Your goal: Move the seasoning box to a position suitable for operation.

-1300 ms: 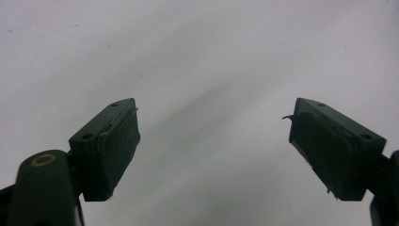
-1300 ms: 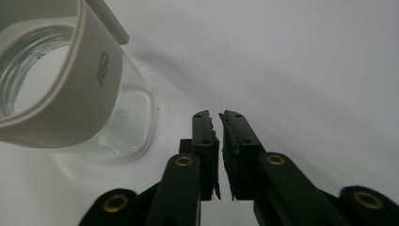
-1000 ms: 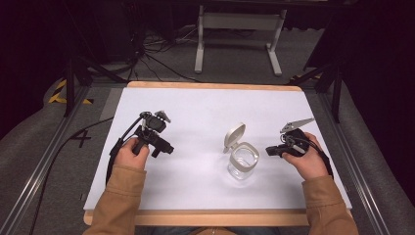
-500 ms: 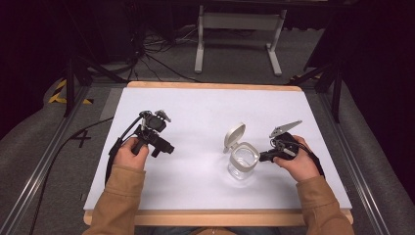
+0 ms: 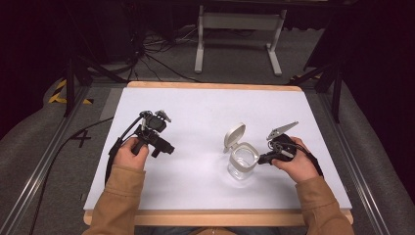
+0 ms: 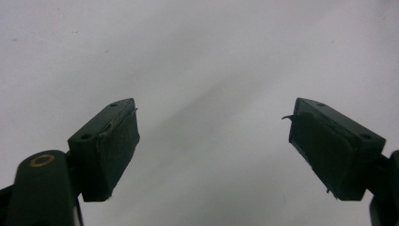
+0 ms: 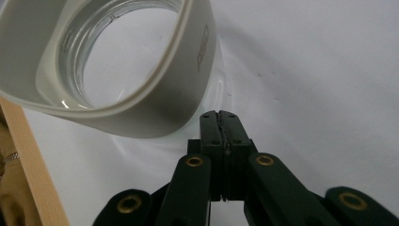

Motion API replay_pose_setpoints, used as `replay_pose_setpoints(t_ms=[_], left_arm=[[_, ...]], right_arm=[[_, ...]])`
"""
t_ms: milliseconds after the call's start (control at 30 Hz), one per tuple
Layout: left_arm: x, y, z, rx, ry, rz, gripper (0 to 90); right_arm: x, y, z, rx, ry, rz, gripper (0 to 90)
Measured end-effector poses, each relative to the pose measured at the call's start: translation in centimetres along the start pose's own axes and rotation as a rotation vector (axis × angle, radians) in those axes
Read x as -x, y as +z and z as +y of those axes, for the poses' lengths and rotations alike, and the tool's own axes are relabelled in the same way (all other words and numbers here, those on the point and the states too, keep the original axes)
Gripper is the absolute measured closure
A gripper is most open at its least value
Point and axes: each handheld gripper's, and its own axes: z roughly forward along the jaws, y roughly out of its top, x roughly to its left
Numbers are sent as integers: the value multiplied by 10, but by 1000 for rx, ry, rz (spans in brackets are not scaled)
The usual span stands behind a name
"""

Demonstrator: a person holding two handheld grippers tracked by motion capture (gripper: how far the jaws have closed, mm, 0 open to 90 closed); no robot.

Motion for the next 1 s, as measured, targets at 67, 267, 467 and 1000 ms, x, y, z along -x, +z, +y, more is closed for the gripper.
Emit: replay_pose_setpoints(t_ms=[67, 267, 467, 1000], left_arm=[[0, 0, 0, -1, 2, 0, 166], [0, 0, 0, 0, 3, -1, 167], [0, 0, 1, 2, 11, -4, 166], [-1, 0, 2, 0, 6, -12, 166]], right_arm=[[-1, 0, 0, -13, 0, 6, 900], [-6, 0, 0, -50, -10, 29, 900], [-12, 1, 0, -81, -24, 49, 900], [-33, 7, 5, -134, -96, 56, 900]])
